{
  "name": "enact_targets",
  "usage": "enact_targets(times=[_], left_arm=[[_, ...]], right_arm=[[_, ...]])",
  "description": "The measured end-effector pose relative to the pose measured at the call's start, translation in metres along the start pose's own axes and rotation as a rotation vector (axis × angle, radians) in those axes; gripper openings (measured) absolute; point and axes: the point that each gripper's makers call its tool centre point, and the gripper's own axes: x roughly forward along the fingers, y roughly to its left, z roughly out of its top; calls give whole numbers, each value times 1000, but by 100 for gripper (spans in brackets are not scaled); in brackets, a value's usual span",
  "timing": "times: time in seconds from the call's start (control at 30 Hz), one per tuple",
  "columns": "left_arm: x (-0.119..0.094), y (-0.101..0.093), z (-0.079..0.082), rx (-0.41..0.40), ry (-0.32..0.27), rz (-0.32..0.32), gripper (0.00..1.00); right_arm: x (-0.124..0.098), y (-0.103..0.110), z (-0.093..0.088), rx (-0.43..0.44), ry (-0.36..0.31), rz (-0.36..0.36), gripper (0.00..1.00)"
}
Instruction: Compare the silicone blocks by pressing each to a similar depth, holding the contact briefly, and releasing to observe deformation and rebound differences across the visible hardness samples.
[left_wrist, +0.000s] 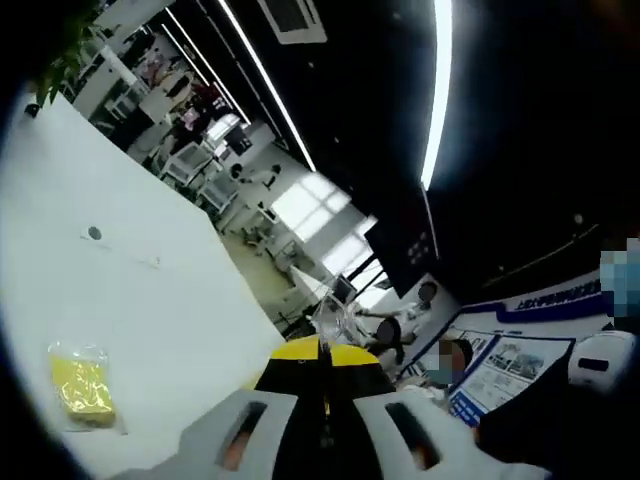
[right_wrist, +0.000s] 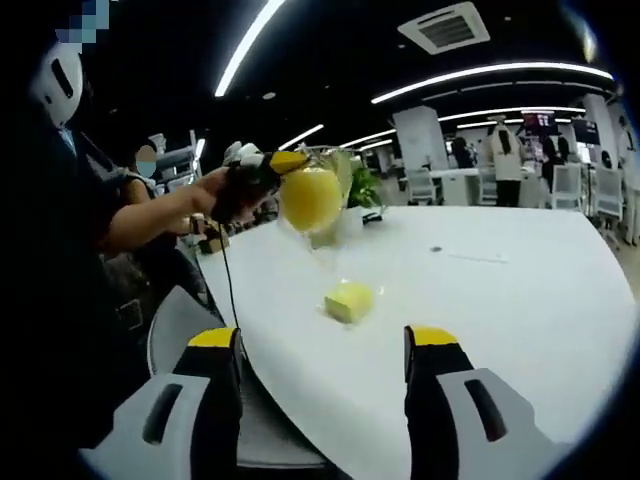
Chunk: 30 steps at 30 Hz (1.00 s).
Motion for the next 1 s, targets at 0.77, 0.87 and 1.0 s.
enact_targets(times=[0.77,0.87,1.0], left_arm=[[18,-56,-19,-8,77,-140,0],[20,-61,-21,-12,82,-156,0],[22,-64,-21,-18,77,-172,0]], right_arm=[[73,20,91,-16,-191,200,62],[83,22,97,-4,-210,225,59],[88,31,105,12,-229,291,42]])
